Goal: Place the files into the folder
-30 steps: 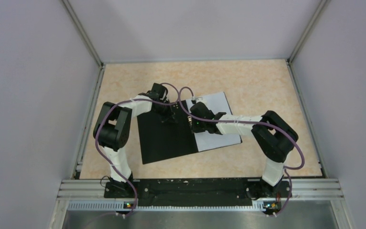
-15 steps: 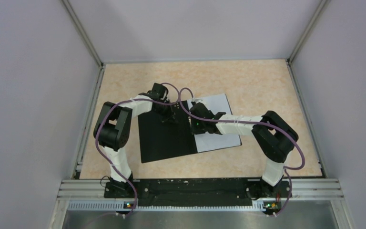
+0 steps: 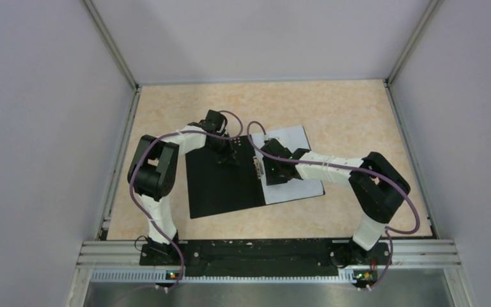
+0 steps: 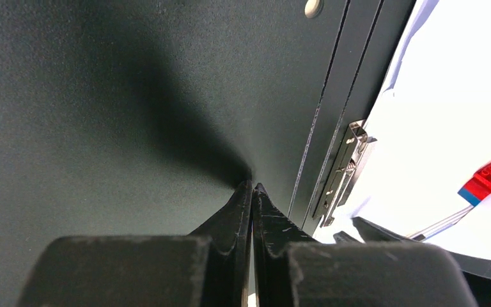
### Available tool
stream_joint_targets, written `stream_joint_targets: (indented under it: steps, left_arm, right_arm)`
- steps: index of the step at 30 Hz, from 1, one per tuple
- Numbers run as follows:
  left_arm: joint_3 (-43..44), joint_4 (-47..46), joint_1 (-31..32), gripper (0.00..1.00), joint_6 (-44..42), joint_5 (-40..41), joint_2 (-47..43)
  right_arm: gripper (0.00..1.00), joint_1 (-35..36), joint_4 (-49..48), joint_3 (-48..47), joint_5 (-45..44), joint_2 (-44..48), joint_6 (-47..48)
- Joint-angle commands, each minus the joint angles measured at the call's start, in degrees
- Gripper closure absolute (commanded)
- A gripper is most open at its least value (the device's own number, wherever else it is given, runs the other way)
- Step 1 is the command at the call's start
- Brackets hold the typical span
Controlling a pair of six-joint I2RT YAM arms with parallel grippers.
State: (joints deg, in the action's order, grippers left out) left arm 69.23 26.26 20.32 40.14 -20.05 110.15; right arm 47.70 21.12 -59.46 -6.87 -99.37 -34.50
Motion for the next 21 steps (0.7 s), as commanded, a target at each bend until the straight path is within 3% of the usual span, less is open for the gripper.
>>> stream_joint_targets:
  steps: [1, 6, 11, 21]
  left_arm:
    - [3.58, 3.03, 0.22, 0.93, -2.96, 5.65, 3.57]
    - [11.19, 5.64, 0.76, 0.93, -3.65, 4.21, 5.67]
    - [13.17, 8.35, 0.19, 0.89, -3.2, 7.17, 0.13]
    - [3.04, 10.43, -10.99, 0.77, -3.34, 10.2, -13.8]
  right_arm:
    - [0.71, -1.82, 4.53, 0.76, -2.79, 6.52, 0.17]
    - [0.69, -1.9, 4.12, -2.62, -5.64, 5.78, 0.54]
    - [0.69, 0.01, 7.25, -11.2, -11.76, -0.25, 2.39]
    - [0.68, 3.92, 11.73, -23.47, -15.68, -11.7, 5.65]
